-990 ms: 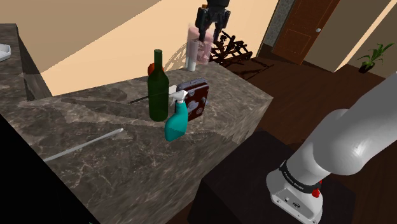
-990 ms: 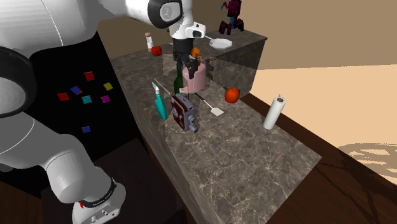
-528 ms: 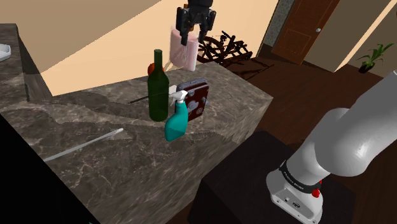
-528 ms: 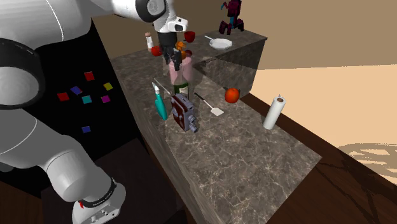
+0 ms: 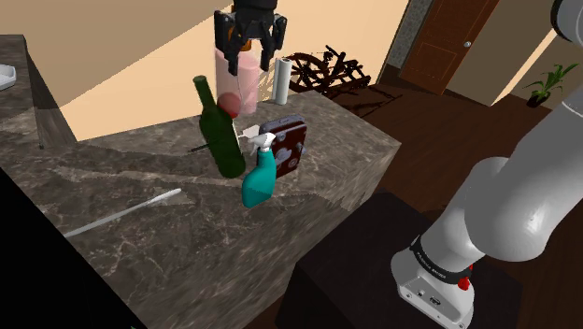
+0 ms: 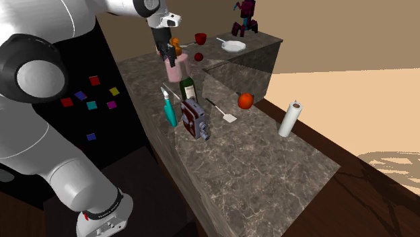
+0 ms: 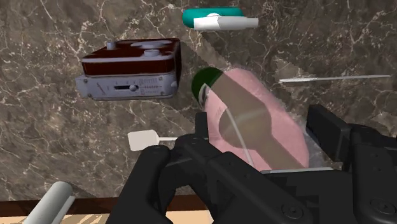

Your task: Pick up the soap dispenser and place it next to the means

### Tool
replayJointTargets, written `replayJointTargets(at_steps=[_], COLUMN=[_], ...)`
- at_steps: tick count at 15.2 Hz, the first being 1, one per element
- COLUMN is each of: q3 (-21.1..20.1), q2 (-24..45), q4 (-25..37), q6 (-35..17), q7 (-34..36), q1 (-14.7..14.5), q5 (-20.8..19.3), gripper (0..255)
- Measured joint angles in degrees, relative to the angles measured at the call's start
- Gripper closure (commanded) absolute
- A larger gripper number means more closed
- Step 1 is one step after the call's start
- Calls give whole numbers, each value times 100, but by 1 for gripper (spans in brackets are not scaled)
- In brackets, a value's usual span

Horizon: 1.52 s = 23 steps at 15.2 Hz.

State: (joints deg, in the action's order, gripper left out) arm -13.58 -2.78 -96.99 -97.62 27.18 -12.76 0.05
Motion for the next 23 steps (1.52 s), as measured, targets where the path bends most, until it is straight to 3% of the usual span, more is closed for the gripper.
replayJointTargets(at_steps=[4,10,17,19,21,23], q3=[-303,-669,-924,-938,-891,-896], q2=[328,1202,2553,3044,3777,3803], q4=[323,1379,3260,4007,5268,5169], q6=[17,268,923,1203,1733,1629], q7=[592,1435,2333,2537,2676,2739], q1=[-281,-773,-1651,-1997,-2490,-2515], q5=[-112,-464,-1054,-1253,-1506,-1514], gripper=[255,255,255,255,255,255])
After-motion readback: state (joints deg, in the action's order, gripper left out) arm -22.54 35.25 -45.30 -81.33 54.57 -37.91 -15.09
